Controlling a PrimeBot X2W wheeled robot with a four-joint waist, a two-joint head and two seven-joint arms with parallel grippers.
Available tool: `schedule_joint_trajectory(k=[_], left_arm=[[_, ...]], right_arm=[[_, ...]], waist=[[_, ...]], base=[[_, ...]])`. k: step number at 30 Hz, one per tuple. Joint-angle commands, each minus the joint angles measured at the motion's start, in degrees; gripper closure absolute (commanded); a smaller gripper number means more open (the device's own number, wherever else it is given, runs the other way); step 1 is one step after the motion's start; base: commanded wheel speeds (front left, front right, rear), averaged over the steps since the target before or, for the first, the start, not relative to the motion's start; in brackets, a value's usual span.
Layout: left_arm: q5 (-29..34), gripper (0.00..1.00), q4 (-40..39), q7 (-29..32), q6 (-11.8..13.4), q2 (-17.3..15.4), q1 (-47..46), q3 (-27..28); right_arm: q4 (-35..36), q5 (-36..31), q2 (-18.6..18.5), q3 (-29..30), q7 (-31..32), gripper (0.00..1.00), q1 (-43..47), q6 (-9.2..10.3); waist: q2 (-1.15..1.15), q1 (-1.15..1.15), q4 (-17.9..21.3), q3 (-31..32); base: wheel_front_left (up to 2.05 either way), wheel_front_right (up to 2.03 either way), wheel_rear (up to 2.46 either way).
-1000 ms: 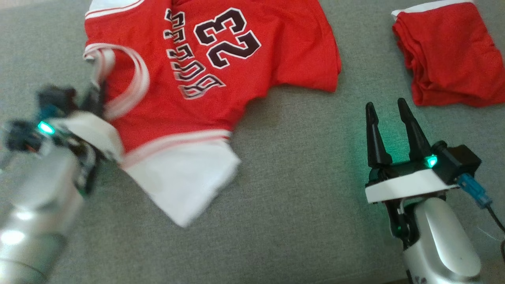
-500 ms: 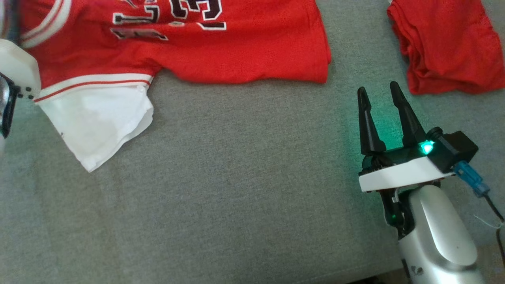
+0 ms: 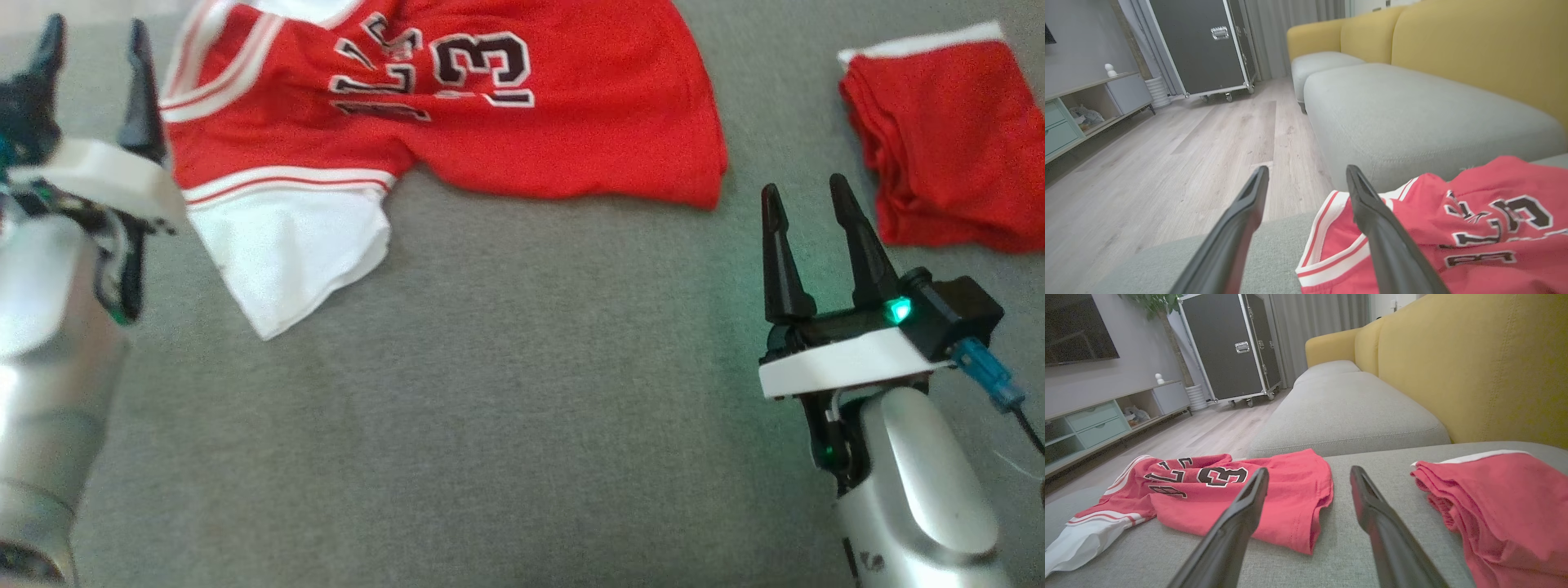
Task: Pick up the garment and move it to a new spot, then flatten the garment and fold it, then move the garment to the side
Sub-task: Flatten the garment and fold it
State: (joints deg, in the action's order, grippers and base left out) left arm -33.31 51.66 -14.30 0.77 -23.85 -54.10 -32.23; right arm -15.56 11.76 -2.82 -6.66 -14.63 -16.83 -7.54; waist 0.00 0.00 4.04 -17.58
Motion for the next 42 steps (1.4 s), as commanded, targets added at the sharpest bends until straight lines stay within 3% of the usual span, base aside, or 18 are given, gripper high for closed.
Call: schedule_joint_trajectory(k=[1,12,18,23,29,42], left_arm=[[-0.04,0.0,-5.85,-0.66,1.41,-1.92,1.95,4.05],[3.32,0.0,-28.71,-0.69,7.16,4.88,29.5,13.68],[4.73,0.0,-33.8,-0.69,7.46,9.04,38.15,17.16],[5.94,0.0,-33.14,-0.69,5.96,10.27,38.84,16.63],[5.54,0.0,-26.94,2.73,3.82,11.02,35.83,14.27],[3.17,0.0,-11.89,12.32,4.46,10.52,28.2,14.52]], right_arm=[[1.36,-0.69,-0.06,-0.82,-0.37,0.0,0.77,0.05],[-0.34,-0.8,-0.06,-0.37,-0.37,0.0,5.29,0.05],[-0.41,-0.51,-0.06,-1.19,-0.37,0.0,6.13,0.05],[-0.02,-0.52,-0.06,-1.43,-0.37,0.0,5.94,0.05],[0.35,-0.37,-0.06,-1.98,-0.37,0.0,5.46,0.05],[1.33,0.78,-0.06,-2.17,-0.37,0.0,3.84,0.05]], waist=[[0.0,0.0,-2.91,3.47],[0.0,0.0,-5.58,10.83],[0.0,0.0,-4.92,11.58],[0.0,0.0,-4.35,10.8],[0.0,0.0,-3.11,9.04],[0.0,0.0,0.16,4.09]], base=[[0.0,0.0,0.0],[0.0,0.0,0.0],[0.0,0.0,0.0],[0.0,0.0,0.0],[0.0,0.0,0.0],[0.0,0.0,0.0]])
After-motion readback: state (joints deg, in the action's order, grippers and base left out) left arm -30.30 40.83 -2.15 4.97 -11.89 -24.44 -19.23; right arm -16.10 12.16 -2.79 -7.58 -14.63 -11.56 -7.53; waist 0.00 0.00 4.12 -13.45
